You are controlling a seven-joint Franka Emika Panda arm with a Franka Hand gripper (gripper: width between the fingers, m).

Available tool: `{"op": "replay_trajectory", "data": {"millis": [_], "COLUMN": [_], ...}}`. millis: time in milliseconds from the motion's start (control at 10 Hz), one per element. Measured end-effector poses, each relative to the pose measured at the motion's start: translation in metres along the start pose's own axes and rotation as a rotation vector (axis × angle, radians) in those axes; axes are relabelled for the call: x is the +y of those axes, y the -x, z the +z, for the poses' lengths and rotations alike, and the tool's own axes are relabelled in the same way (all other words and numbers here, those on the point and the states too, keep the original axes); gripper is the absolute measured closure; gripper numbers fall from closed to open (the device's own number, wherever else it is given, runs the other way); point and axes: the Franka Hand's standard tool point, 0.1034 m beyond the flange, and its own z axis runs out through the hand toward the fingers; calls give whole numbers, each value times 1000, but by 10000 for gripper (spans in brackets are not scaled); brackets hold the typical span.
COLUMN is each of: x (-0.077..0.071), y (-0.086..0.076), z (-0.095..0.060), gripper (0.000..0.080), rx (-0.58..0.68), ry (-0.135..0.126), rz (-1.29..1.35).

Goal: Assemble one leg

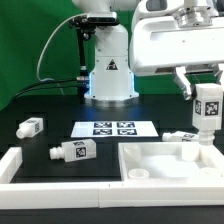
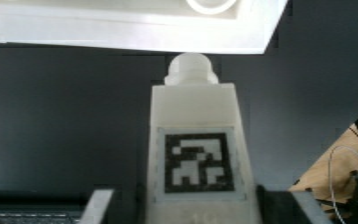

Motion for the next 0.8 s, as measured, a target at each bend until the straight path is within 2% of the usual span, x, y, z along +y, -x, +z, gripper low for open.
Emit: {"op": "replay_trajectory", "data": {"millis": [300,800], "x": [-13,-15], "y": [9,26], "z": [18,30], "gripper": [512,512], "rx": [-22,-53], "ry": [-11,-10], "rz": [9,3]}}
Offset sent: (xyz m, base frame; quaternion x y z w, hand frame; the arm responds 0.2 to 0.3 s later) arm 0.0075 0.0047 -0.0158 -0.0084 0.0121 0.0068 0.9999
